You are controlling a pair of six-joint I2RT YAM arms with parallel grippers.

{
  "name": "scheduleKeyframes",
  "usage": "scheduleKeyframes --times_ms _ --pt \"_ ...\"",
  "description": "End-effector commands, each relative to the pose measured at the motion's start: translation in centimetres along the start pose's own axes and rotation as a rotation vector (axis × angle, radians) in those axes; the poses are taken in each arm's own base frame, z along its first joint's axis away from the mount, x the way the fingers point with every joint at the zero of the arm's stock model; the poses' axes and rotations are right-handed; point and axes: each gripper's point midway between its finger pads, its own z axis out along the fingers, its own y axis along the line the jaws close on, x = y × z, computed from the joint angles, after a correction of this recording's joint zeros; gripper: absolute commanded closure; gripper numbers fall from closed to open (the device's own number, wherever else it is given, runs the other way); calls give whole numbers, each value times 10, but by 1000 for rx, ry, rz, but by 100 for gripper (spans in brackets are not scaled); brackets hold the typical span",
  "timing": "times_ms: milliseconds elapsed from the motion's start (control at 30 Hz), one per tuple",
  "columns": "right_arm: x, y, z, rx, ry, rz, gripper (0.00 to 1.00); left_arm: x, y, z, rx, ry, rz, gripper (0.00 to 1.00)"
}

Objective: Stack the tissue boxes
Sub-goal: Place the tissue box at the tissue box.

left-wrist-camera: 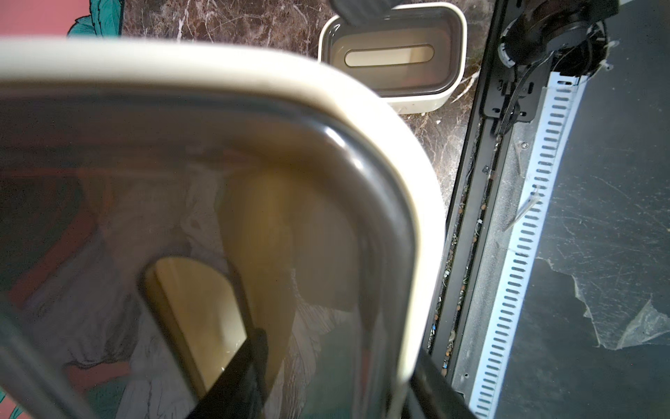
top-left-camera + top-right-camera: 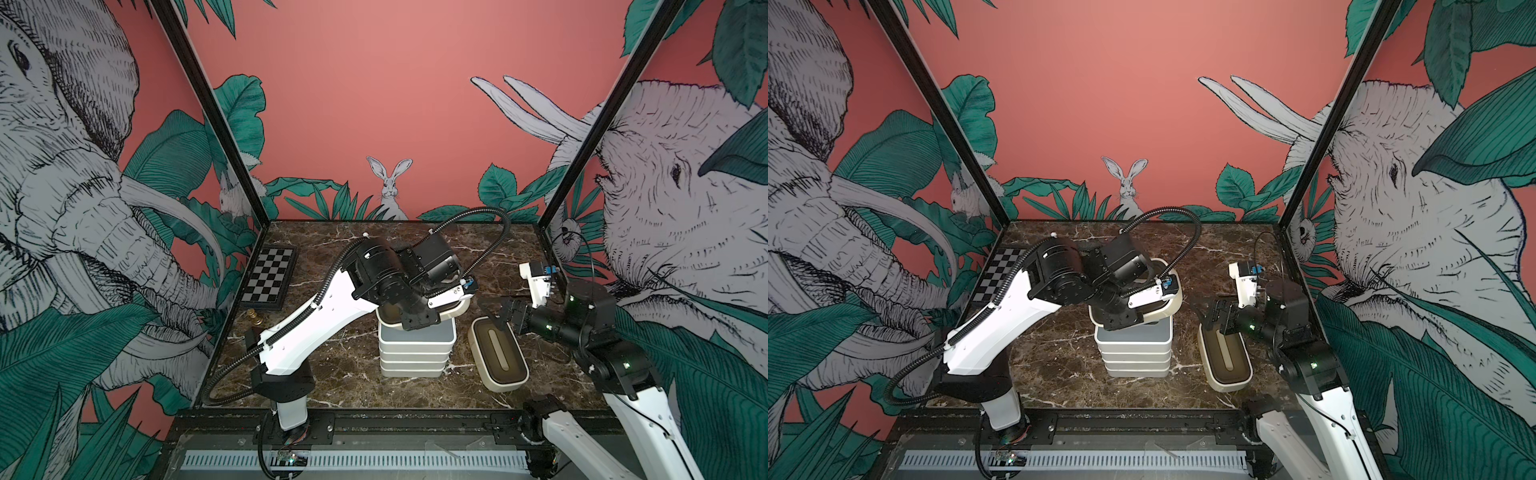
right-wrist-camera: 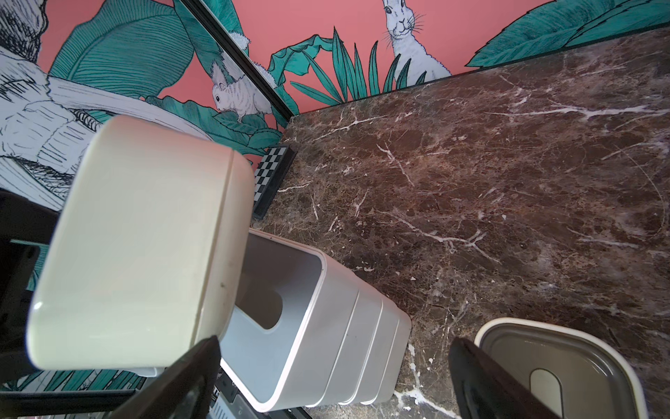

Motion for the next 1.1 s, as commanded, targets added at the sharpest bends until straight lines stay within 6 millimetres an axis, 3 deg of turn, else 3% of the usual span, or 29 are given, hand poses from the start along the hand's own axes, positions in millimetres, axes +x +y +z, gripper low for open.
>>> scheduleKeyframes --times_ms 0,500,800,1067 --pt "-10 10 -3 -51 -54 -2 2 26 -6 -13 3 73 20 65" --pt "-20 60 -12 -342 -97 -27 2 26 -11 -19 -46 76 53 65" --pt "-33 74 -5 -434 -70 -5 2 24 -11 -15 -44 81 68 65" --pt "-38 72 7 -454 -50 22 2 15 -13 -19 -39 33 85 66"
